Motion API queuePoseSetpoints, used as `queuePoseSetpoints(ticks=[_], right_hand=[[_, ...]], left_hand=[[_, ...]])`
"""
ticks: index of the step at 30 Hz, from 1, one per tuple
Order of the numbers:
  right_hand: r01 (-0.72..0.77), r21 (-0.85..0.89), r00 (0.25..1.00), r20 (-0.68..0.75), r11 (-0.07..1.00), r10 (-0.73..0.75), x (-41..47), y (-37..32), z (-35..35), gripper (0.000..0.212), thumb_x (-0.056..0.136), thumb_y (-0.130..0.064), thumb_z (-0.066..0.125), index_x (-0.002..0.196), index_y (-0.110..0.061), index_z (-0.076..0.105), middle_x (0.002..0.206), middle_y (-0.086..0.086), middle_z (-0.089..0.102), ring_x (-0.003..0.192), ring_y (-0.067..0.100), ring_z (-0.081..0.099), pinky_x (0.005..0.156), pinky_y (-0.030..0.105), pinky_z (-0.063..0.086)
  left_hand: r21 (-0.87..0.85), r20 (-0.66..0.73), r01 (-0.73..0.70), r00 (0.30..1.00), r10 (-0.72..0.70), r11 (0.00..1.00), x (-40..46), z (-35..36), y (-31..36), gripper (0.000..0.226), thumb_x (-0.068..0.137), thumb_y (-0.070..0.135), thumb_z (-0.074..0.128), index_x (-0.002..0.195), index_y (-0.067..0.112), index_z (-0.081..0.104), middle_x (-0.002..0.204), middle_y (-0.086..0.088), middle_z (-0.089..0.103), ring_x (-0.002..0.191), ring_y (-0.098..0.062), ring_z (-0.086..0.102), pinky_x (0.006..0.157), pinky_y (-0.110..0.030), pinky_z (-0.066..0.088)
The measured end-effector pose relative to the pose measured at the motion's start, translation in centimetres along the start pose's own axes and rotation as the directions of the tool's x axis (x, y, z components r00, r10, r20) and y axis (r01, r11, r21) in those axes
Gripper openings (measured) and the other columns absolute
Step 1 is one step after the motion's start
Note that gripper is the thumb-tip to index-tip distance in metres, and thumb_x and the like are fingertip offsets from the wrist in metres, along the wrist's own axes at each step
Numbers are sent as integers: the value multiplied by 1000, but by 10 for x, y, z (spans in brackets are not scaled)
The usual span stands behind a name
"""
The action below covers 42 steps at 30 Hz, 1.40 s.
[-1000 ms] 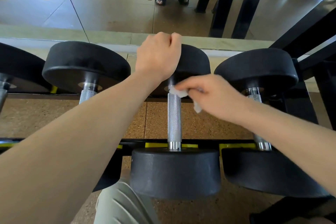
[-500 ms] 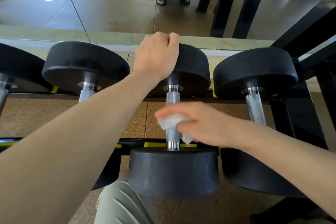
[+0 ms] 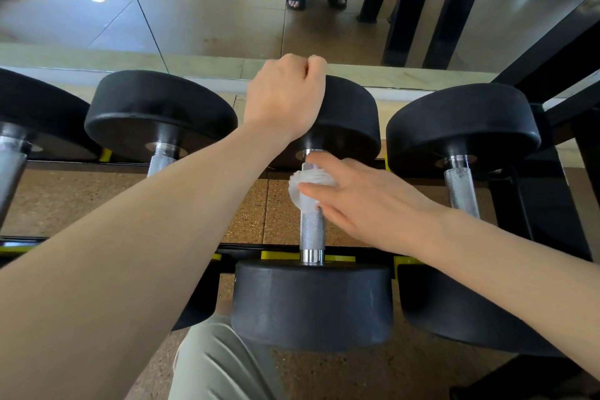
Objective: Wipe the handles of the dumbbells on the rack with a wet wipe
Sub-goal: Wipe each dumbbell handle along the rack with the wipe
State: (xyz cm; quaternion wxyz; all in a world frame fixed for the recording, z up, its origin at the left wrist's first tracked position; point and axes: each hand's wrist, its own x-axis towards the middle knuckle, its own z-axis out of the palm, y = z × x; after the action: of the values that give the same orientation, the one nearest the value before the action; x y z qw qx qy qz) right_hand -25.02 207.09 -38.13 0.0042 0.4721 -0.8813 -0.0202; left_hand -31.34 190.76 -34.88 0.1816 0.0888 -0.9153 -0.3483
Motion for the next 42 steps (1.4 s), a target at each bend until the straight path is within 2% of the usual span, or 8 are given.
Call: queuePoseSetpoints(ticks=[8,11,18,25,28,30,33,42], right_hand=[[-159,326,908,-322,932,268,27,-15,7,19,95,-14,55,110,-9,67,108,7,65,98,22,59,86,34,48],[-126,35,973,-189,991,131,34,-20,17,13,93,-24,60,96,-21,73,99,-5,68,89,12,59,83,28,49],[-28,266,995,103,964,1,26,-24,6,20,101,-23,47,100,-16,65,97,-4,63,85,11,62,74,29,52],[-307,678,899,436,668,-29,-3,-6,-19,24,94,-29,57,82,-16,73,73,2,66,68,2,55,66,25,43],[-478,809,864,364,341,347,-9,14,-13,21,94,-19,57,88,-12,76,82,12,68,71,10,58,63,20,46],[-583,805,707,434,113,558,-9,16,0,20,93,-9,54,89,-10,73,87,11,67,75,16,61,62,23,49],[-736,676,632,705,-35,321,-1,-3,10,27,83,10,47,65,-5,60,66,10,57,58,18,51,53,26,38],[-612,690,759,650,387,41,-15,-11,-24,26,85,-2,49,60,1,51,60,14,50,65,25,46,76,37,42]], left_hand=[[8,0,7,1000,-7,1000,-1,-1,2,45,104,29,33,70,10,58,64,-1,47,61,-13,44,53,-27,28],[9,13,1,1000,-1,1000,-2,-1,2,46,105,30,32,73,14,60,65,0,49,63,-13,47,53,-24,29],[18,16,16,1000,-16,1000,-2,-4,4,47,104,29,32,61,20,47,63,0,44,60,-14,42,52,-28,27],[20,-1,8,1000,-8,1000,-2,-2,1,46,104,31,32,65,18,53,65,1,47,62,-13,44,54,-26,27],[9,-2,8,1000,-8,1000,0,-1,0,46,103,31,32,75,12,63,68,-1,51,65,-14,47,57,-30,30],[-2,-1,3,1000,-3,1000,1,0,0,47,103,31,31,78,10,66,69,-3,53,67,-15,48,57,-31,31],[-6,4,0,1000,0,1000,0,1,0,47,103,32,31,80,11,66,70,-3,54,68,-14,50,56,-29,32],[-17,-11,36,999,-36,999,-1,0,2,45,101,29,34,63,11,50,63,-4,44,62,-15,43,55,-31,30]])
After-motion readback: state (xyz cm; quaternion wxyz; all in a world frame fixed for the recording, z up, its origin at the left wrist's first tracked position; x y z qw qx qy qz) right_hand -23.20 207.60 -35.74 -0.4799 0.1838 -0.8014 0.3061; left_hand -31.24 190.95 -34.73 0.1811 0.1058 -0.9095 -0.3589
